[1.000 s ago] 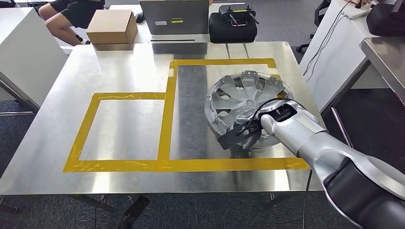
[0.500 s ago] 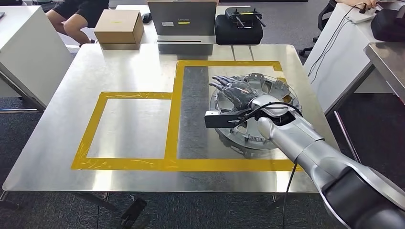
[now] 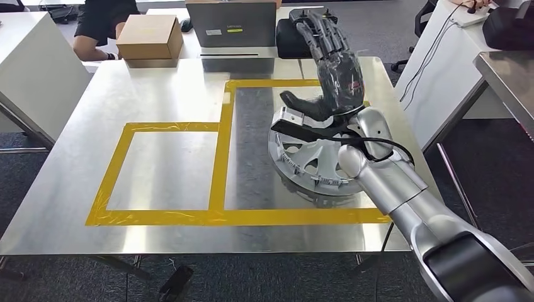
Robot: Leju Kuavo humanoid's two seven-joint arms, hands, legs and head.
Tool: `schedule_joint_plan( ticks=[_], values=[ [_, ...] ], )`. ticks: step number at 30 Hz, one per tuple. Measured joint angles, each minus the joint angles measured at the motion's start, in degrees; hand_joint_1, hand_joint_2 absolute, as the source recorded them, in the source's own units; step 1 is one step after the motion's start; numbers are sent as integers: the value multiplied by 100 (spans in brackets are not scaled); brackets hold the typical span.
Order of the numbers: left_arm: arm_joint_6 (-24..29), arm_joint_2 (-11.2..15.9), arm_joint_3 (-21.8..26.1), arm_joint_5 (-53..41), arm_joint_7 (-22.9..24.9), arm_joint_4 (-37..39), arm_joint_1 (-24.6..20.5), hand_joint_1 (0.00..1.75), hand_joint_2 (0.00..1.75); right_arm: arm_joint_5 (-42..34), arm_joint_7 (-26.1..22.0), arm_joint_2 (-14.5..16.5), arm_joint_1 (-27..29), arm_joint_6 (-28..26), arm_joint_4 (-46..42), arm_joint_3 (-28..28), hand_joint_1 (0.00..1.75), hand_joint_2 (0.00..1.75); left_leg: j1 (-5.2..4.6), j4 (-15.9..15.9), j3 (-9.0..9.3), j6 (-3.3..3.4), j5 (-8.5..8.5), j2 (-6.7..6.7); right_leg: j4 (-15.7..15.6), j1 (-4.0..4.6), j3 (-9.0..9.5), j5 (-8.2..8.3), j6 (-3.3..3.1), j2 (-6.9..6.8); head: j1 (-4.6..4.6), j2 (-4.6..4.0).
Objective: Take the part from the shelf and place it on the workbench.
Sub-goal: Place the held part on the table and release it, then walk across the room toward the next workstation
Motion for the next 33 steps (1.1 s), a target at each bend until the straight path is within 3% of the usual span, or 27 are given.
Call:
schedule_joint_plan(
  ticks=[3,5,6,8,10,11,12,14,16,19,21,24,25,26,27,30,31,33],
  values=[
    [78,-7,4,43,-26,0,21,0,0,-498,-99,117,126,-111,-288,-368,0,0,-47,-157,97,75,7,-5,-28,13,-12,24,76,1,3,0],
    [128,-13,22,132,-76,1,37,0,0,-1209,-190,178,258,192,-514,-584,0,0,-39,-234,131,153,73,4,75,10,-66,-60,105,-8,8,0],
    [162,-17,39,203,-125,1,42,0,0,-1795,-234,216,344,486,-658,-700,0,0,-30,-273,145,193,111,10,286,13,-159,-187,87,-12,10,0],
    [235,-32,80,333,-271,7,76,0,0,-3076,-266,279,625,1161,-1009,-936,0,0,-30,-293,132,237,149,11,1046,13,-474,-558,27,-17,15,0],
    [285,-55,115,410,-392,24,148,0,0,-3744,-261,297,989,1523,-1350,-1088,0,0,-38,-285,102,251,163,0,1624,11,-700,-767,39,-17,15,0],
    [300,-66,132,427,-424,35,188,0,0,-3846,-261,299,1143,1580,-1504,-1140,0,0,-40,-276,85,250,170,-5,1605,10,-668,-747,74,-18,15,0],
    [309,-77,145,436,-442,46,219,0,0,-3876,-261,303,1250,1600,-1644,-1186,0,0,-41,-260,66,247,174,-7,1337,8,-513,-642,121,-20,14,0],
    [320,-93,162,437,-463,58,246,0,0,-3899,-262,312,1339,1623,-1865,-1267,0,0,-55,-197,13,226,174,-8,506,15,-54,-370,177,-28,13,0],
    [323,-103,175,440,-469,61,249,0,0,-3909,-262,324,1373,1632,-2006,-1325,0,0,-74,-136,-42,179,181,-6,61,32,172,-221,139,-29,10,0],
    [328,-103,195,446,-468,76,264,0,0,-3912,-261,340,1429,1636,-2122,-1372,0,0,-69,-112,-95,80,208,-9,43,27,127,-141,24,-26,9,0],
    [329,-96,198,446,-468,91,270,0,0,-3914,-261,357,1441,1638,-2177,-1381,0,0,-54,117,-192,15,-34,-12,28,-17,73,-69,-54,-33,2,0],
    [328,-98,198,447,-469,101,272,0,0,-4015,-267,375,1470,1704,-2223,-1391,0,0,-13,1133,-504,-75,-741,-1,27,-16,-65,48,-109,-41,-3,0],
    [327,-98,198,455,-472,104,272,0,0,-4153,-278,380,1505,1794,-2240,-1406,0,0,-7,1379,-538,-88,-874,2,28,-9,-123,93,-108,-43,-3,0],
    [326,-98,198,471,-480,105,273,0,0,-4376,-297,389,1568,1946,-2279,-1432,0,0,-6,1425,-467,-88,-910,3,29,-5,-179,137,-102,-43,-3,0],
    [324,-98,198,491,-494,107,274,0,0,-4645,-323,399,1669,2136,-2352,-1468,0,0,-8,1229,-273,-75,-847,4,29,0,-228,179,-90,-43,-4,0],
    [326,-81,197,546,-580,108,278,0,0,-5383,-412,425,2161,2742,-2793,-1601,0,0,-42,73,552,36,-574,-4,17,14,-313,303,-26,-52,1,0],
    [331,-74,196,552,-608,110,284,0,0,-5543,-452,430,2347,2910,-2968,-1635,0,0,-64,-135,679,77,-533,-9,7,15,-322,343,7,-60,-1,0],
    [344,-63,193,541,-645,123,312,0,0,-5769,-548,429,2719,3192,-3289,-1694,0,0,-110,-205,661,153,-459,-15,-45,14,-317,437,81,-73,5,0]
  ],
)
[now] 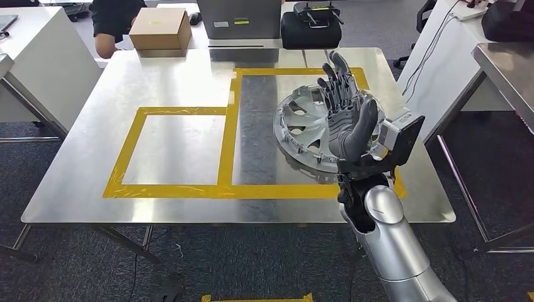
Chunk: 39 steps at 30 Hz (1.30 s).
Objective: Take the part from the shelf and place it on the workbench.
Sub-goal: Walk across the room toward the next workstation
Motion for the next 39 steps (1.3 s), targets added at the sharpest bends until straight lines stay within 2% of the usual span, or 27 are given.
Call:
schedule_joint_plan(
  ticks=[2,3,5,7,8,12,13,15,16,17,18,19,22,23,24,25,26,27,29,30,31,33,34,35,37,38,39],
  values=[
    [10,10,-5,-26,-14,20,23,0,0,-187,-98,-26,372,254,-299,-94,0,0,18,-91,-46,80,149,15,-13,6,-42,2,40,3,4,0],
    [11,11,-11,-44,-19,26,29,0,0,-267,-137,-43,550,381,-432,-156,0,0,30,-141,-94,123,248,28,88,11,-104,-131,24,8,5,0],
    [-13,17,-45,-120,-23,31,32,0,0,-389,-212,-79,897,648,-648,-273,0,0,32,-184,-224,175,412,45,650,12,-285,-649,-51,18,12,0],
    [-63,31,-106,-217,-24,32,33,0,0,-456,-276,-105,1192,878,-798,-363,0,0,26,-177,-364,191,518,48,1317,6,-417,-1057,-70,19,16,0],
    [-81,37,-129,-245,-24,32,33,0,0,-468,-293,-111,1276,940,-837,-389,0,0,25,-175,-402,191,547,48,1505,6,-445,-1139,-61,19,15,0],
    [-91,51,-157,-268,-24,32,33,0,0,-478,-311,-116,1369,1009,-880,-411,0,0,25,-170,-452,186,580,48,1654,2,-445,-1150,-25,19,16,0],
    [-91,67,-181,-292,-24,32,32,0,0,-482,-322,-120,1459,1064,-922,-435,0,0,26,-162,-507,177,615,51,1674,-7,-377,-1094,26,18,15,0],
    [25,136,-274,-367,-39,16,31,0,0,-575,-317,-158,1844,1268,-1045,-595,0,0,27,-72,-743,81,772,55,857,-20,372,-1028,102,16,12,0],
    [122,168,-313,-398,-50,8,37,0,0,-653,-293,-185,2065,1354,-1084,-706,0,0,32,-34,-839,14,862,53,399,-15,723,-997,94,16,9,0],
    [228,206,-340,-416,-61,-1,51,0,0,-739,-263,-213,2269,1416,-1087,-817,0,0,42,4,-919,-54,936,45,-29,-25,999,-992,38,12,10,0],
    [302,227,-343,-421,-68,-4,74,0,0,-808,-235,-232,2416,1434,-1058,-899,0,0,59,25,-948,-105,916,37,-47,-30,953,-948,-35,8,8,0],
    [330,243,-345,-422,-72,-7,101,0,0,-836,-221,-241,2505,1441,-1027,-946,0,0,73,115,-993,-142,765,30,-54,-47,903,-882,-92,2,6,0],
    [353,279,-355,-424,-77,-17,140,0,0,-869,-214,-252,2685,1466,-963,-1040,0,0,104,985,-1197,-242,-109,23,-52,-54,682,-667,-175,-6,-4,0],
    [354,286,-361,-425,-78,-19,140,0,0,-872,-213,-254,2724,1470,-945,-1060,0,0,107,1339,-1235,-261,-284,24,-46,-48,599,-600,-173,-6,-4,0],
    [354,289,-369,-425,-78,-21,140,0,0,-874,-213,-256,2753,1473,-926,-1076,0,0,108,1569,-1210,-268,-317,24,-41,-42,516,-536,-167,-6,-5,0],
    [354,290,-378,-425,-79,-24,141,0,0,-878,-209,-256,2774,1473,-909,-1086,0,0,108,1611,-1098,-264,-230,24,-37,-38,437,-475,-158,-6,-4,0],
    [358,293,-386,-425,-79,-26,140,0,0,-893,-192,-257,2793,1470,-892,-1097,0,0,107,1448,-881,-248,-84,23,-33,-35,360,-414,-144,-3,-5,0],
    [368,299,-392,-425,-79,-31,136,0,0,-922,-156,-256,2807,1455,-879,-1108,0,0,105,1098,-571,-221,34,18,-29,-33,303,-358,-128,0,-6,0],
    [412,323,-400,-425,-80,-54,126,0,0,-1035,-41,-264,2858,1381,-831,-1137,0,0,77,256,64,-142,2,4,-34,-22,244,-257,-71,2,-1,0],
    [441,338,-403,-423,-80,-65,125,0,0,-1061,10,-275,2894,1302,-776,-1152,0,0,53,-14,246,-97,-64,-5,-43,-23,243,-210,-33,-4,-1,0],
    [470,356,-407,-417,-81,-74,127,0,0,-1054,45,-289,2944,1196,-690,-1166,0,0,25,-149,310,-54,-107,-9,-61,-27,244,-158,11,-10,1,0],
    [526,384,-412,-398,-83,-78,149,0,0,-987,93,-335,3070,929,-413,-1186,0,0,5,-209,239,41,11,3,-92,-42,226,-97,74,-16,0,0],
    [557,394,-415,-377,-87,-80,162,0,0,-993,122,-363,3137,791,-230,-1197,0,0,10,-238,174,87,94,16,-35,-43,178,-187,68,-12,5,0],
    [596,399,-417,-355,-91,-83,176,0,0,-1015,152,-392,3190,646,-27,-1209,0,0,19,-268,95,130,188,28,115,-41,105,-378,34,-8,10,0],
    [670,404,-420,-311,-94,-90,200,0,0,-1025,210,-432,3237,311,390,-1232,0,0,15,-277,-101,173,350,43,712,-40,-62,-949,-68,-1,19,0],
    [701,405,-423,-297,-83,-92,209,0,0,-980,238,-438,3232,89,632,-1238,0,0,6,-273,-193,178,426,50,1057,-40,-115,-1143,-79,0,20,0],
    [722,405,-430,-283,-63,-92,213,0,0,-924,284,-427,3212,-171,918,-1240,0,0,-3,-268,-288,175,504,57,1337,-40,-116,-1204,-48,1,19,0]
  ],
)
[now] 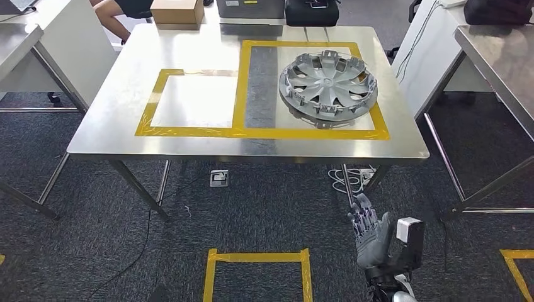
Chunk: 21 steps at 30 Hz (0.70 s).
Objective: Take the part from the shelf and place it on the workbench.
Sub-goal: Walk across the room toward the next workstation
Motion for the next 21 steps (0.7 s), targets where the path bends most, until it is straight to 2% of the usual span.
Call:
schedule_joint_plan(
  ticks=[1,2,3,4,5,6,7,9,10,11,12,13,14,15,16,17,18,19,20,21],
  values=[
    [15,0,-11,13,33,0,-3,0,0,40,77,31,-27,-319,381,1,0,0,-5,12,-104,-9,79,4,146,0,73,76,68,0,1,0],
    [22,1,-28,20,74,0,-11,0,0,49,167,77,-53,-618,788,1,0,0,-7,33,-208,-21,150,5,117,-2,225,227,147,-1,1,0],
    [26,2,-50,19,122,0,-25,0,0,11,255,133,-81,-861,1211,-1,0,0,-7,73,-317,-40,211,2,-113,-4,478,361,203,-9,1,0],
    [26,4,-78,10,172,0,-45,0,0,-69,318,196,-126,-1023,1647,-5,0,0,-17,129,-420,-67,261,5,-523,6,810,363,212,-27,2,0],
    [23,7,-110,-1,215,1,-66,0,0,-152,335,255,-184,-1087,2021,-12,0,0,-26,181,-494,-95,299,16,-945,18,1098,278,181,-42,-2,0],
    [22,10,-143,-10,252,1,-94,0,0,-234,331,316,-257,-1106,2397,-17,0,0,-34,222,-542,-122,341,34,-1275,31,1293,170,141,-52,-7,0],
    [22,13,-175,-12,275,2,-121,0,0,-301,314,378,-332,-1099,2774,-22,0,0,-35,239,-571,-150,387,58,-1456,55,1379,73,98,-51,-9,0],
    [28,13,-227,9,293,9,-153,0,0,-396,295,485,-434,-1060,3497,-26,0,0,-8,252,-598,-204,433,77,-1465,54,1299,115,18,-30,-11,0],
    [31,10,-251,27,294,14,-153,0,0,-429,299,530,-470,-1038,3818,-26,0,0,11,309,-630,-239,333,66,-1456,49,1255,164,-39,-21,-11,0],
    [32,7,-273,45,297,19,-146,0,0,-449,306,566,-499,-1023,4089,-27,0,0,27,458,-679,-273,118,48,-1461,37,1198,228,-95,-13,-12,0],
    [32,5,-292,60,298,22,-140,0,0,-459,313,599,-527,-1010,4308,-28,0,0,43,707,-745,-308,-186,30,-1459,36,1134,296,-136,0,-13,0],
    [32,6,-307,66,300,22,-136,0,0,-466,317,621,-555,-1000,4485,-28,0,0,48,1058,-818,-334,-510,22,-1456,45,1061,369,-159,21,-15,0],
    [32,7,-317,68,302,22,-135,0,0,-470,318,643,-586,-991,4651,-29,0,0,51,1434,-874,-349,-747,19,-1451,56,982,443,-167,48,-15,0],
    [33,6,-323,72,302,23,-136,0,0,-475,324,663,-617,-985,4797,-29,0,0,51,1735,-888,-351,-842,14,-1444,70,900,515,-165,79,-15,0],
    [36,4,-329,88,302,23,-137,0,0,-481,341,680,-650,-981,4941,-29,0,0,49,1880,-822,-333,-798,4,-1436,87,813,585,-160,116,-15,0],
    [43,2,-333,110,302,24,-138,0,0,-487,367,697,-685,-979,5074,-29,0,0,45,1813,-659,-296,-655,-19,-1429,109,729,650,-155,155,-15,0],
    [55,1,-336,138,302,24,-141,0,0,-493,400,711,-723,-981,5196,-29,0,0,33,1547,-403,-230,-493,-75,-1424,131,654,712,-152,199,-14,0],
    [73,14,-339,163,302,26,-150,0,0,-500,437,741,-764,-985,5311,-28,0,0,16,1145,-96,-134,-423,-180,-1422,140,592,772,-148,244,-9,0],
    [93,18,-343,179,299,28,-157,0,0,-500,471,762,-811,-994,5412,-29,0,0,4,704,201,-56,-436,-283,-1423,149,549,834,-135,288,-4,0],
    [114,26,-349,199,297,37,-168,0,0,-494,499,787,-856,-1003,5508,-28,0,0,-16,367,418,-1,-487,-362,-1430,140,516,897,-105,332,0,0]
  ],
)
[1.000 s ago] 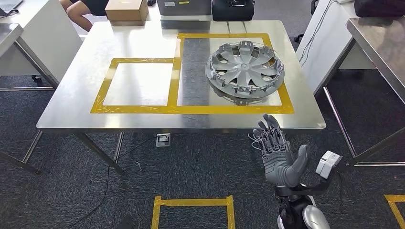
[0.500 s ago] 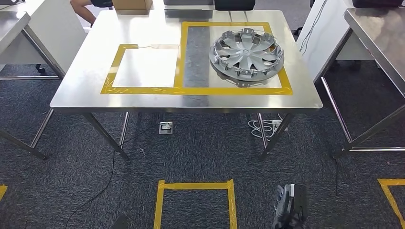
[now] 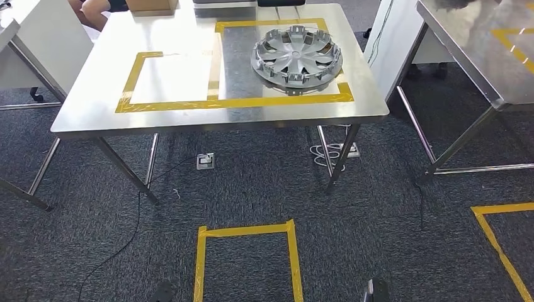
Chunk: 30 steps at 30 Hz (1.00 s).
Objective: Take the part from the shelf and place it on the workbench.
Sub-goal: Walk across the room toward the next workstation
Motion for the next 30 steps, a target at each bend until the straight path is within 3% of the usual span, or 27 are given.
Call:
schedule_joint_plan(
  ticks=[2,4,5,6,8,9,10,11,12,13,14,16,18,19,20,21,23,24,25,26,27,28,30],
  values=[
    [25,-9,-16,51,-5,21,-21,0,0,32,38,31,-70,-9,165,8,0,0,-44,-306,160,43,-45,-9,-34,-45,-45,130,89,99,-1,0],
    [-40,-30,-31,133,18,36,-50,0,0,91,66,51,-108,-16,290,33,0,0,-40,-414,124,96,126,108,-3,-57,-121,139,123,105,-1,0],
    [-109,-40,-36,189,44,39,-66,0,0,127,86,60,-132,-22,329,52,0,0,-24,-473,77,121,225,176,112,-45,-201,14,104,44,11,0],
    [-200,-52,-38,245,80,41,-79,0,0,160,107,60,-172,-31,356,70,0,0,-2,-519,9,124,323,251,349,-41,-312,-211,70,-53,25,0],
    [-340,-73,-42,337,135,47,-93,0,0,206,144,56,-272,-46,377,109,0,0,2,-516,-182,95,472,399,1074,-85,-548,-705,71,-198,45,0],
    [-384,-87,-45,362,148,51,-97,0,0,218,154,51,-316,-52,387,128,0,0,9,-504,-281,64,541,477,1428,-121,-607,-817,134,-230,44,0],
    [-404,-100,-49,376,151,56,-105,0,0,222,162,46,-345,-54,398,148,0,0,25,-483,-383,33,605,551,1654,-162,-594,-789,237,-247,43,0],
    [-415,-112,-52,384,152,60,-115,0,0,224,167,42,-362,-55,408,165,0,0,50,-445,-490,-6,659,619,1687,-206,-486,-649,362,-267,44,0],
    [-421,-122,-55,388,152,64,-126,0,0,224,171,37,-374,-55,417,179,0,0,79,-386,-602,-49,705,681,1525,-253,-284,-484,485,-308,44,0],
    [-422,-120,-56,391,154,67,-136,0,0,224,173,36,-390,-54,422,191,0,0,98,-310,-710,-92,738,740,1188,-295,-12,-419,576,-392,48,0],
    [-423,-118,-57,392,156,69,-144,0,0,225,174,38,-414,-54,424,199,0,0,108,-222,-811,-140,765,795,759,-289,291,-468,591,-476,59,0],
    [-421,-107,-59,396,160,75,-155,0,0,227,177,40,-458,-55,431,212,0,0,104,-117,-931,-224,833,894,183,-239,606,-684,475,-585,57,0],
    [-421,-114,-62,398,162,82,-152,0,0,228,181,31,-450,-56,455,217,0,0,135,-114,-968,-297,922,965,97,-191,554,-682,300,-540,42,0],
    [-423,-118,-66,398,163,86,-144,0,0,227,183,27,-430,-56,473,218,0,0,168,-95,-991,-332,881,914,98,-189,500,-634,223,-506,41,0],
    [-427,-123,-70,398,164,90,-131,0,0,226,187,25,-414,-56,488,218,0,0,192,-12,-1029,-364,733,806,95,-191,443,-579,148,-472,41,0],
    [-436,-125,-74,402,167,94,-118,0,0,227,190,25,-409,-56,498,219,0,0,207,186,-1093,-389,472,656,91,-192,373,-514,78,-437,37,0],
    [-494,-123,-78,438,201,100,-110,0,0,251,191,30,-430,-50,504,227,0,0,212,881,-1257,-400,-145,407,95,-162,226,-376,-6,-342,30,0],
    [-529,-122,-78,460,232,104,-115,0,0,268,199,31,-441,-38,504,238,0,0,209,1249,-1315,-390,-318,358,99,-139,149,-305,-24,-297,27,0],
    [-567,-123,-80,479,267,108,-122,0,0,283,217,29,-447,-2,504,254,0,0,205,1489,-1310,-370,-350,339,103,-116,76,-239,-31,-256,26,0],
    [-591,-127,-84,486,298,110,-128,0,0,298,243,22,-448,53,504,274,0,0,199,1539,-1218,-340,-266,333,106,-95,7,-180,-32,-222,26,0],
    [-606,-132,-89,489,323,112,-134,0,0,316,277,10,-448,128,504,300,0,0,185,1372,-1021,-298,-121,328,107,-75,-52,-124,-28,-189,26,0],
    [-618,-135,-95,489,343,113,-147,0,0,336,312,-1,-449,202,504,328,0,0,162,1009,-732,-233,-6,313,107,-71,-95,-74,-22,-159,25,0],
    [-622,-130,-110,484,371,116,-193,0,0,373,359,-15,-456,298,504,383,0,0,109,210,-181,-117,7,287,101,-61,-152,17,25,-122,30,0]
  ],
)
